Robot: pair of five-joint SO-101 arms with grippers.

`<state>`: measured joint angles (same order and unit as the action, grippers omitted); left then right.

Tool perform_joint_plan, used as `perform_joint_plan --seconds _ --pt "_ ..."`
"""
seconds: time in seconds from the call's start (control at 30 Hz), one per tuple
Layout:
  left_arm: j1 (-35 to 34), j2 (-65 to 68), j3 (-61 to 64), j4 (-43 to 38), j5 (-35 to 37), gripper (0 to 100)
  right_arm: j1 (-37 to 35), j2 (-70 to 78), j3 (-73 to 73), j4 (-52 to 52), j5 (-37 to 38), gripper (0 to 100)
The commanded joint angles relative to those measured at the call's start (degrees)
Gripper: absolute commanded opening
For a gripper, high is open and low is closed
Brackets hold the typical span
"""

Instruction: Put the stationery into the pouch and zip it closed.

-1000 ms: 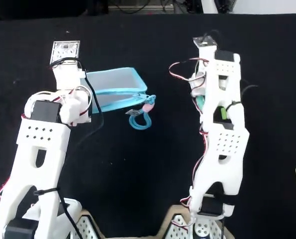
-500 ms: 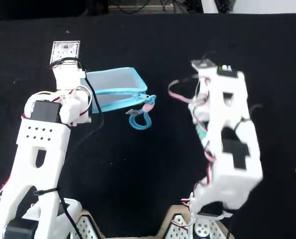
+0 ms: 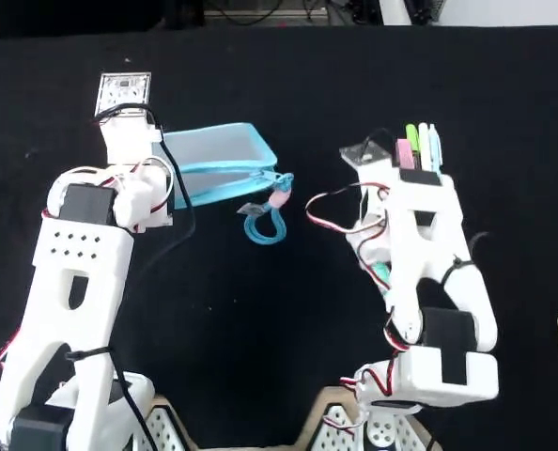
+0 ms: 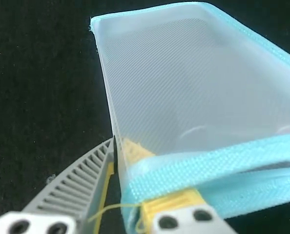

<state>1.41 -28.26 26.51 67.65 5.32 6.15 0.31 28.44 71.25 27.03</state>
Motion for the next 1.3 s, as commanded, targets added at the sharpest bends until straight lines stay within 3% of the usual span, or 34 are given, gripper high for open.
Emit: perform_joint_plan --seconds 0.0,0.3,0.43,0.77,0.87,0.97,1.03,1.2,1.27 --pt "0.1 0.9 0.1 0.2 0.4 3 -1.1 -2.6 -5.2 0.7 1.1 13.4" --pt "-0.2 0.6 2.2 0.2 0.4 3 -2.1 9.1 -12.7 1.4 1.1 13.4" --pt "-0.3 0.6 2.2 0.2 0.4 3 -2.9 14.4 -17.8 7.6 1.1 13.4" --pt "-0.3 0.6 2.2 0.2 0.4 3 0.9 18.8 -19.7 9.4 3.9 12.7" --pt "-0.3 0.6 2.2 0.2 0.4 3 2.5 17.2 -20.1 9.2 3.8 2.3" --pt "-0.3 0.6 2.7 0.2 0.4 3 3.2 13.2 -19.7 9.5 3.3 2.1" --pt "-0.3 0.6 2.9 0.2 0.4 3 3.3 10.1 -19.6 9.5 0.4 1.1" --pt "-0.3 0.6 2.9 0.2 0.4 3 3.0 7.1 -19.2 7.6 -18.1 1.5" --pt "-0.3 0.6 2.9 0.2 0.4 3 3.0 7.5 -17.5 4.4 -21.8 1.8"
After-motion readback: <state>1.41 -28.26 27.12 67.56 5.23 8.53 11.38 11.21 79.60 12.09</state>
